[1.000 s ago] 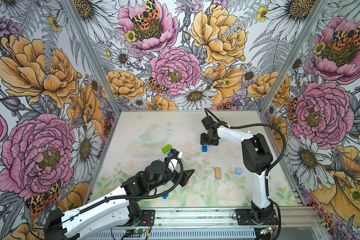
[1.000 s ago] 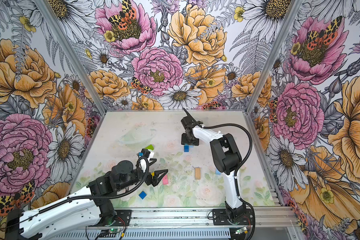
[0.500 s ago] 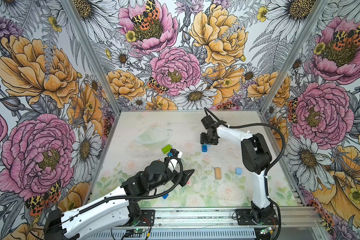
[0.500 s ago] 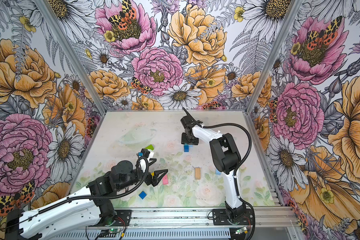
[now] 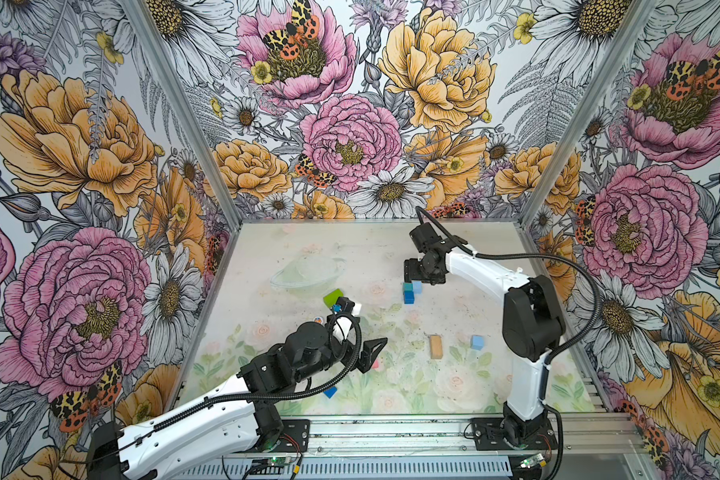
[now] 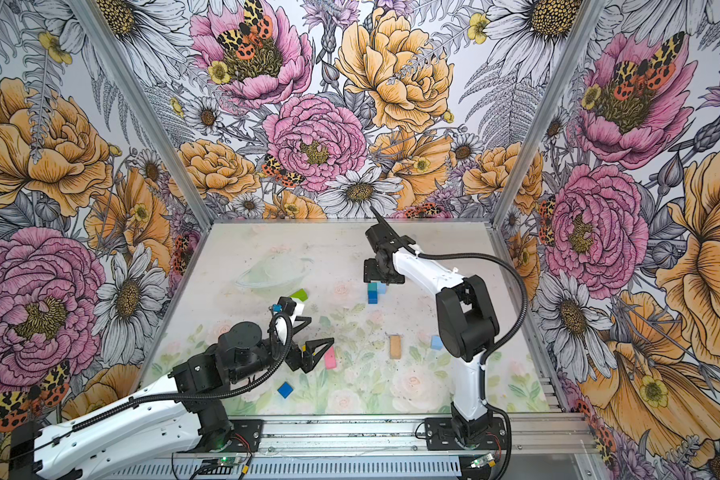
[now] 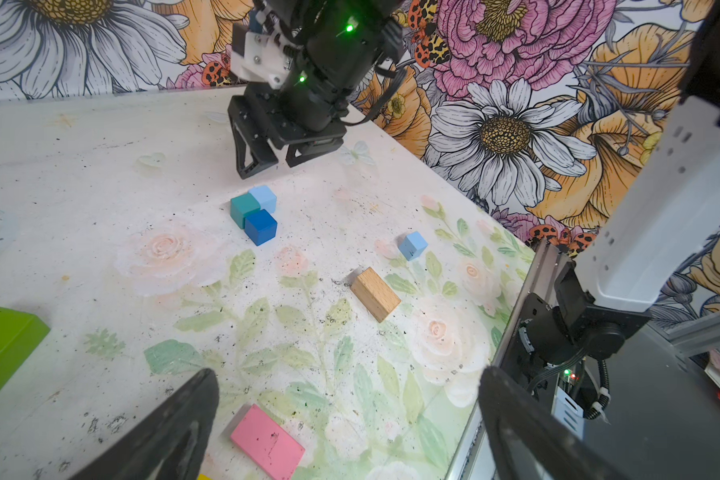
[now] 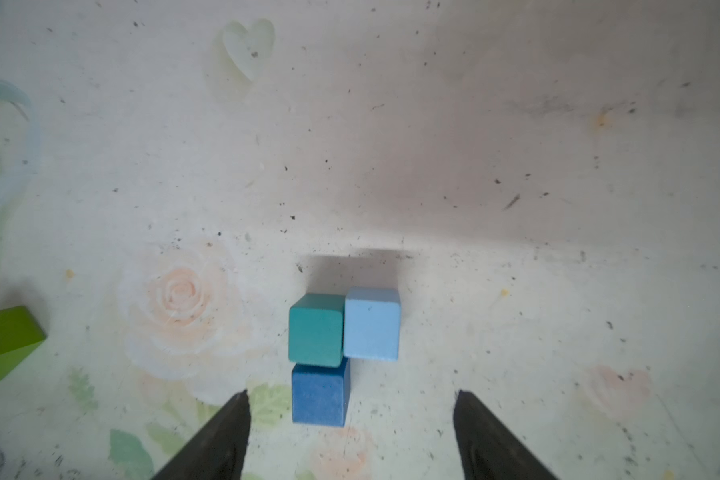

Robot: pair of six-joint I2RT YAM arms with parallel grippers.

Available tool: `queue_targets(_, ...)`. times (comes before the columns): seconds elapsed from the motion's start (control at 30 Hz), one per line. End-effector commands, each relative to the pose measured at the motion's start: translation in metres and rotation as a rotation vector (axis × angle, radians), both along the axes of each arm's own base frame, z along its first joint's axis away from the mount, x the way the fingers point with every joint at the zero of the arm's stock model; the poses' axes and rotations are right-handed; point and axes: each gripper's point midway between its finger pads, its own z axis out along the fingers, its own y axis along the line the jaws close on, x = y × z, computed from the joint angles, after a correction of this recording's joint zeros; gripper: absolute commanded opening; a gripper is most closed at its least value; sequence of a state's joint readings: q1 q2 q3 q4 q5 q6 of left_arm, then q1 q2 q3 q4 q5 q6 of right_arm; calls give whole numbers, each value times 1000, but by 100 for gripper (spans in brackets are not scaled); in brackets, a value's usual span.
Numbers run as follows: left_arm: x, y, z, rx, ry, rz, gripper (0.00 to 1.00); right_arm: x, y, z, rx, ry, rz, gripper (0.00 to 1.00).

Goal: Build the wood block tower
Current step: 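Grasp the loose light blue cube with the right gripper while the left arm draws back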

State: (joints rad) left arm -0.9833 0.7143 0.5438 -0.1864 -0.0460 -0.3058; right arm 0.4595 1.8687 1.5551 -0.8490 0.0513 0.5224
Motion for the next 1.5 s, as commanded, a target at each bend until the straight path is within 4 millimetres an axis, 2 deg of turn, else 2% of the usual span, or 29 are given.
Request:
queue_targets(0.0, 0, 8, 0, -42, 31, 46, 99, -26, -29, 30, -37, -62, -36, 79)
queue_targets(0.2, -18, 3, 11, -113, 43, 17, 99, -91, -76, 18, -42, -35, -134, 77)
queue_targets(0.33, -38, -9, 13, -130, 48, -23, 98, -129, -95, 4, -25, -17, -196, 77)
queue_targets(0.5, -54, -23, 7, -121, 55, -42, 98, -157, -112, -15, -31, 11, -250, 76)
queue_targets(0.57, -63, -30, 5, -109, 50, -64, 98, -162, -118, -20, -36, 15, -269, 75)
queue_targets(0.7, -70, -38, 4, -84, 41, -75, 99, -168, -131, -28, -58, 24, -311, 74)
queue_targets(0.93, -69, -45, 6, -69, 18, -76, 99, -174, -150, -40, -89, 37, -365, 71)
queue_targets(1.2, -63, -56, 0, -13, -5, -88, 99, -172, -147, -63, -59, 103, -342, 61)
queue_targets(1.47, -52, -61, -5, -10, 8, -97, 99, -169, -145, -77, -49, 143, -325, 53)
